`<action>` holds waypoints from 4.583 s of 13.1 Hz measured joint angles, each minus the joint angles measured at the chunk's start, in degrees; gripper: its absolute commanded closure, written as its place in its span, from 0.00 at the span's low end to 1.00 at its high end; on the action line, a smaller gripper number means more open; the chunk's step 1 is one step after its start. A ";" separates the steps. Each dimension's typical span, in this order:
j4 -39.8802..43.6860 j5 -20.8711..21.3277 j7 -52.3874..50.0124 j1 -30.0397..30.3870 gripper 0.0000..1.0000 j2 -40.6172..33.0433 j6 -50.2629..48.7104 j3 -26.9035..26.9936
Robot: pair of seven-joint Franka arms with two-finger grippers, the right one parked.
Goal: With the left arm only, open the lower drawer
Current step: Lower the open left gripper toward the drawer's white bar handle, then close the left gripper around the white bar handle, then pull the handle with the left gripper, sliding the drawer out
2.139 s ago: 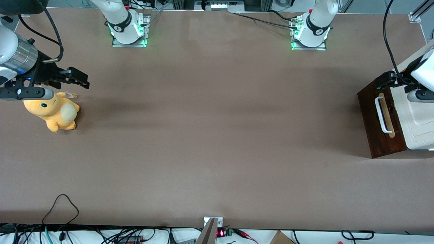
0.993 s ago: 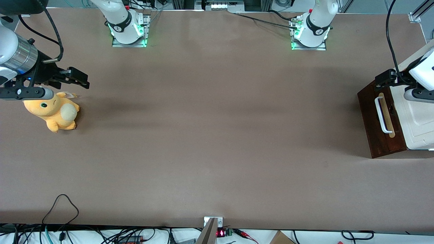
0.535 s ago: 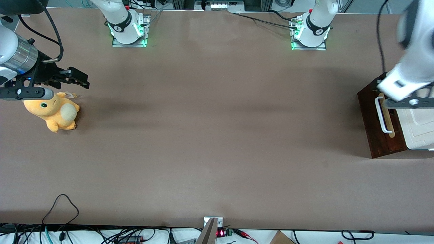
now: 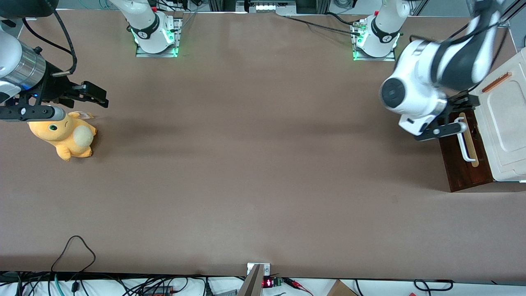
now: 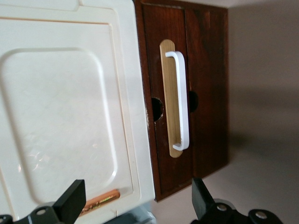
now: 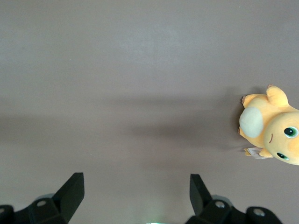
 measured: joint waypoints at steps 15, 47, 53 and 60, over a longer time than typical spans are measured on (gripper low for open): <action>-5.91 23.27 -16.84 -1.99 0.03 15.80 1.80 6.85; -7.00 29.99 -24.92 -2.58 0.71 18.34 3.98 11.82; -6.89 30.05 -25.64 -2.79 0.93 18.34 5.29 12.17; -6.95 29.74 -25.83 -4.03 1.00 18.35 5.31 12.21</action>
